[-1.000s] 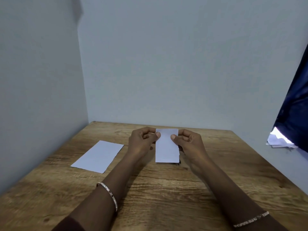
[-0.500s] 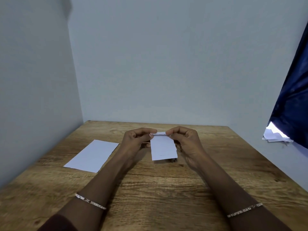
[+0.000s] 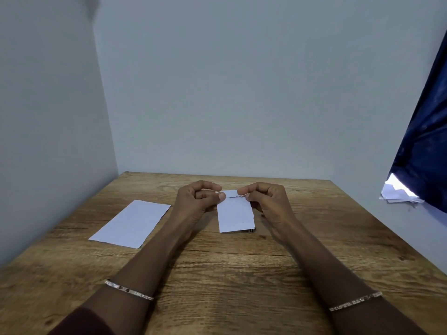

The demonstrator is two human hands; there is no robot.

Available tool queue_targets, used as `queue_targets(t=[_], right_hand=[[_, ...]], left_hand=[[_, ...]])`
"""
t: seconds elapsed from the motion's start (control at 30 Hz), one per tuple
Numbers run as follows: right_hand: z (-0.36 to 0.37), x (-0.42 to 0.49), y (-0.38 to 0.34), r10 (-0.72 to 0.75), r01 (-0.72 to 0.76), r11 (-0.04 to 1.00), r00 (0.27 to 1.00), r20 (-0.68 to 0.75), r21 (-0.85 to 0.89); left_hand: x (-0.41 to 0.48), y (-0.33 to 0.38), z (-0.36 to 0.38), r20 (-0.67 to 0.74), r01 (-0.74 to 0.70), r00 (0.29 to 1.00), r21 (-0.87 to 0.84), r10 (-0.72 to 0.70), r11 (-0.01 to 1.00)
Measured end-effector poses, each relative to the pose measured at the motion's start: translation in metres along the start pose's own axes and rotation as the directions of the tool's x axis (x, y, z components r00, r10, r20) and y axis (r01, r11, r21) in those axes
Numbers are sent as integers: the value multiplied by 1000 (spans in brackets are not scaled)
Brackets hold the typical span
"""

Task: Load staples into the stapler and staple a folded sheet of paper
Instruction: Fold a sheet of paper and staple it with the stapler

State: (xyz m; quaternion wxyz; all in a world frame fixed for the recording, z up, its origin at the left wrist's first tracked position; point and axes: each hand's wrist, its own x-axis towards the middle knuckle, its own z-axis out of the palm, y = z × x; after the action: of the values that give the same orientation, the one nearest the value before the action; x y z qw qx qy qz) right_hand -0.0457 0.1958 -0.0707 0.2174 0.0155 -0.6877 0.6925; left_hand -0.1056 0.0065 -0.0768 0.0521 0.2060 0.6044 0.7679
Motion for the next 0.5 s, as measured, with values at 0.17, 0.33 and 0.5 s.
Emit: queue_targets(t=[0.17,0.33,0.5], right_hand=[[-1,0,0,2,-2,1000,1000,-3,10],[2,-3,-3,47,-47,999,999,11,24],[6,-5,-3,0,0,994,1000,2,-106]], left_hand=[[1,-1,1,-11,12,1000,-10,-12,1000],[-1,0,8,9,38,999,-38,-38,999],[-3,3,11,39,59,998,-37,-58,998]])
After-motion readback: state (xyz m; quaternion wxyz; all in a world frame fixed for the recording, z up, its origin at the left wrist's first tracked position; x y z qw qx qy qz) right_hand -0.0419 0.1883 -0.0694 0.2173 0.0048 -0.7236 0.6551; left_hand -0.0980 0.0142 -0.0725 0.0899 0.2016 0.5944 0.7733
